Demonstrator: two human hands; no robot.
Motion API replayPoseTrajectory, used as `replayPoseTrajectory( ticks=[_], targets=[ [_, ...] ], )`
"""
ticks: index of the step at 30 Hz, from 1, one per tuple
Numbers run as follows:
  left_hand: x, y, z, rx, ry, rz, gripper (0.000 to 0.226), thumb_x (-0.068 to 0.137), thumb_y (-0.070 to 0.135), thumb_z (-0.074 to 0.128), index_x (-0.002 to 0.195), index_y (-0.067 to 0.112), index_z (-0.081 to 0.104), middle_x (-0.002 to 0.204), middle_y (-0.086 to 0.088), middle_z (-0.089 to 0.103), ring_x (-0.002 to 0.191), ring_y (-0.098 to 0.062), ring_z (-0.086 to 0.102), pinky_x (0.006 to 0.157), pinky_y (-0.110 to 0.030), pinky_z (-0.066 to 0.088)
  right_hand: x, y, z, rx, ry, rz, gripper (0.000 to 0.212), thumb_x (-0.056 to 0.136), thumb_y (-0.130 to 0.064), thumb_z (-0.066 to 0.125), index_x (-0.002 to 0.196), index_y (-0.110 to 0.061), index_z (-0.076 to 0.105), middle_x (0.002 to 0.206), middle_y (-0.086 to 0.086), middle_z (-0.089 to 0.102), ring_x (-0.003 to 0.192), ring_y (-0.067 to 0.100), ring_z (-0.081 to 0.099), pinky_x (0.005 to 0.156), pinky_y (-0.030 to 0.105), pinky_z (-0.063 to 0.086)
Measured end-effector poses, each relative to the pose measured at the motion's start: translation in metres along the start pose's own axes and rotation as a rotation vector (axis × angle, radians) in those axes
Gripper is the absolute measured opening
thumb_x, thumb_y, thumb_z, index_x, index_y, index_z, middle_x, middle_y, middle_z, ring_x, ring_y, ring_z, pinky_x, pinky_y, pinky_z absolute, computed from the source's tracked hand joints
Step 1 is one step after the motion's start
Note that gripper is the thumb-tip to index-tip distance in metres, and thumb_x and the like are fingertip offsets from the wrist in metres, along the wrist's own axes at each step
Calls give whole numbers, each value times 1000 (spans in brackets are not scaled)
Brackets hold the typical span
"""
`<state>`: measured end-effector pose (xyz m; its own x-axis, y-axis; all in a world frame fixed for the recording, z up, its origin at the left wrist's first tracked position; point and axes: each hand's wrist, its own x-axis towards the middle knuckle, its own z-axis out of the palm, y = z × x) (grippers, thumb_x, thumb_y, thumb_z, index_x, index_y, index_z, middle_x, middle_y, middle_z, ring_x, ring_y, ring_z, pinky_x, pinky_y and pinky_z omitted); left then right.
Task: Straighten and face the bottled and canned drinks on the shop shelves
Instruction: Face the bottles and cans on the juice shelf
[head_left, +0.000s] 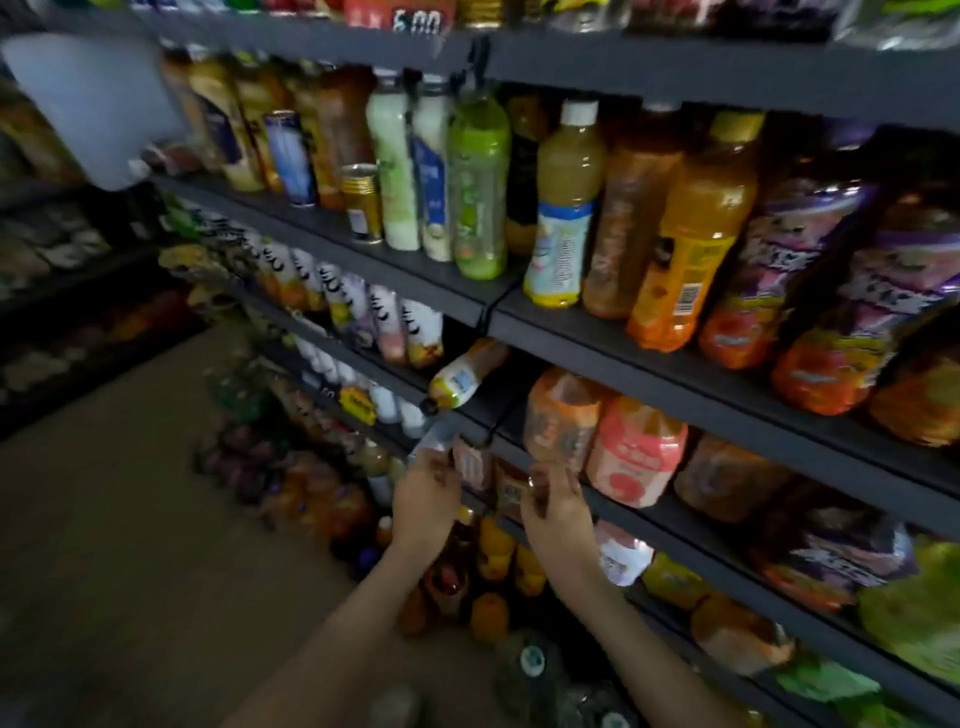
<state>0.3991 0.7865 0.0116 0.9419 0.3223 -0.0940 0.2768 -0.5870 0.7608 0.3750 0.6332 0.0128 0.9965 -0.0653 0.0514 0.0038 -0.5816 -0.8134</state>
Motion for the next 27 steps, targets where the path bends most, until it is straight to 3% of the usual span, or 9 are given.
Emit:
replayPoseTrajectory(
  ticks=[4,6,9,13,16,20,24,27],
  targets=[
    [70,-47,-23,-6,-15,-103,9,94,18,52,102,15,52,89,-2,61,69,-14,56,63,-37,51,41,-19,61,-10,0,23,29,97,-14,50,125,-12,44,122,4,45,79,17,53,58,12,41],
    [108,-62,-30,0,-51,-51,12,93,19,53,103,14,50,96,-7,60,72,-17,56,65,-38,49,67,-30,97,-35,29,53,33,98,-18,48,129,-11,42,129,7,43,101,20,53,64,10,40],
    [157,-74,-29,108,-165,119,36,91,28,58,121,10,46,108,-9,60,92,-26,62,71,-36,51,102,-47,144,-85,65,122,38,99,-17,45,134,-4,37,132,12,38,124,29,42,87,26,45],
    [186,-69,-17,84,-368,220,56,92,34,57,135,5,36,122,-12,55,106,-29,58,75,-33,48,123,-60,184,-80,166,220,44,95,-8,51,135,-1,36,132,18,40,122,31,42,100,38,41],
    [194,-55,-11,38,-440,268,36,92,23,59,120,8,43,106,-11,62,94,-26,62,72,-35,49,128,-58,189,-78,130,287,52,93,2,45,142,-7,29,139,12,32,127,27,39,97,28,41],
    [201,-40,-11,15,-521,270,27,91,23,59,106,14,39,100,-8,60,84,-21,60,53,-19,40,133,-49,180,-55,49,273,68,88,7,50,146,-11,20,143,10,29,133,25,33,106,32,37],
    [196,-28,-28,54,-507,353,32,87,29,63,100,16,37,94,-4,56,81,-22,59,52,-18,34,135,-45,171,-170,74,240,81,87,-10,62,149,-19,12,147,7,23,135,24,24,111,44,29],
    [195,-17,-52,81,-442,497,32,86,33,62,94,17,35,85,1,51,73,-16,51,56,-22,33,141,-49,168,-254,111,119,83,87,-25,63,149,-14,9,153,8,14,138,20,11,117,42,14]
  ],
)
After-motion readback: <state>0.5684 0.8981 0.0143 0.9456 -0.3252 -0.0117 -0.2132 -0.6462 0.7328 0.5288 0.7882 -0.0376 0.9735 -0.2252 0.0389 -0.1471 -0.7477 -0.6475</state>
